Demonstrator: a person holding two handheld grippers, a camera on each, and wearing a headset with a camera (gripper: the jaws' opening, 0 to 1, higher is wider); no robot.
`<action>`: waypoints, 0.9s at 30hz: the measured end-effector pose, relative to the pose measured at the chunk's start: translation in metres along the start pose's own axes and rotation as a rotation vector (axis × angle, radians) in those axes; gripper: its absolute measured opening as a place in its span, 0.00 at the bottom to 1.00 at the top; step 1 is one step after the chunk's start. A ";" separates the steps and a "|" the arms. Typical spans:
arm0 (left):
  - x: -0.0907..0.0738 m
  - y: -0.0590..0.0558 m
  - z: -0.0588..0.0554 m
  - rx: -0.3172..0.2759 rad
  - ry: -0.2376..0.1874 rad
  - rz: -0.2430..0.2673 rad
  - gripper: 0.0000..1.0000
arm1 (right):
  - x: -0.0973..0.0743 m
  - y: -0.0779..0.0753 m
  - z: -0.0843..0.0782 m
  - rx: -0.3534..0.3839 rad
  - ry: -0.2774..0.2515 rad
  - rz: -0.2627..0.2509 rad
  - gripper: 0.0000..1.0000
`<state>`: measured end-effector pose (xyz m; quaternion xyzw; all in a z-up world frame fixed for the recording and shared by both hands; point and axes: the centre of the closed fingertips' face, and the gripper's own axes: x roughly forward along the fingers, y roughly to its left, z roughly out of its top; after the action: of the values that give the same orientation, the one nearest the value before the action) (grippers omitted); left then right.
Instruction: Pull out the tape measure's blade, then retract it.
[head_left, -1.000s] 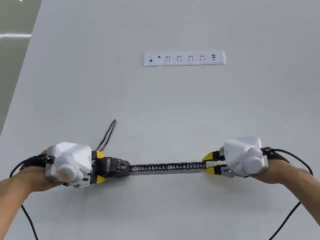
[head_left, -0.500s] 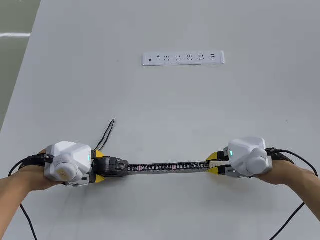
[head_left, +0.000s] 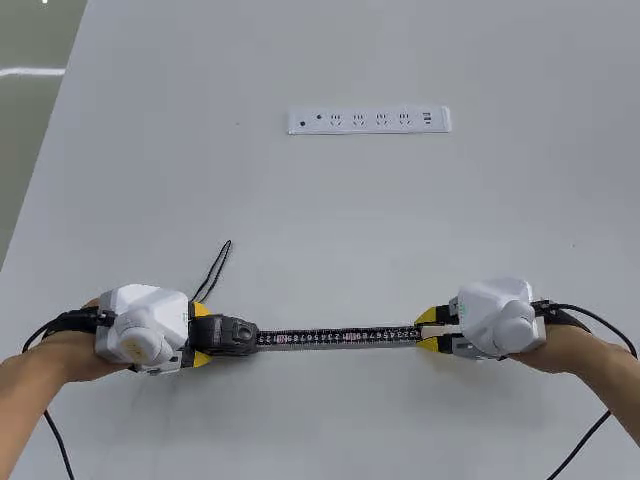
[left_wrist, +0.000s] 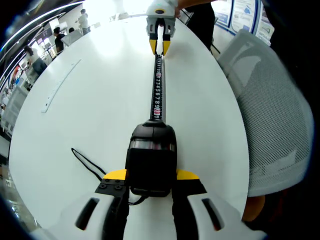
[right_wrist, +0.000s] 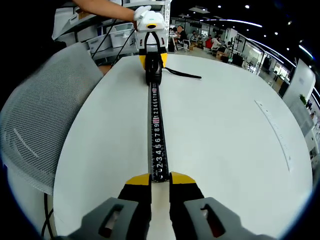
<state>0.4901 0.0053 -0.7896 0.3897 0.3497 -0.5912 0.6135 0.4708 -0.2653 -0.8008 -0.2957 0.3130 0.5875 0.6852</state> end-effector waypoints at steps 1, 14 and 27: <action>0.000 0.000 0.000 0.006 0.006 0.000 0.29 | 0.000 0.000 0.000 0.000 0.003 -0.001 0.11; 0.001 0.000 0.002 0.025 0.049 0.000 0.29 | 0.001 0.003 -0.001 -0.010 0.052 -0.004 0.14; 0.001 0.000 0.002 0.036 0.053 0.001 0.30 | 0.006 0.013 -0.011 -0.017 0.103 0.004 0.27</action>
<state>0.4902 0.0032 -0.7902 0.4164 0.3549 -0.5866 0.5972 0.4573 -0.2688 -0.8127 -0.3307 0.3435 0.5756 0.6643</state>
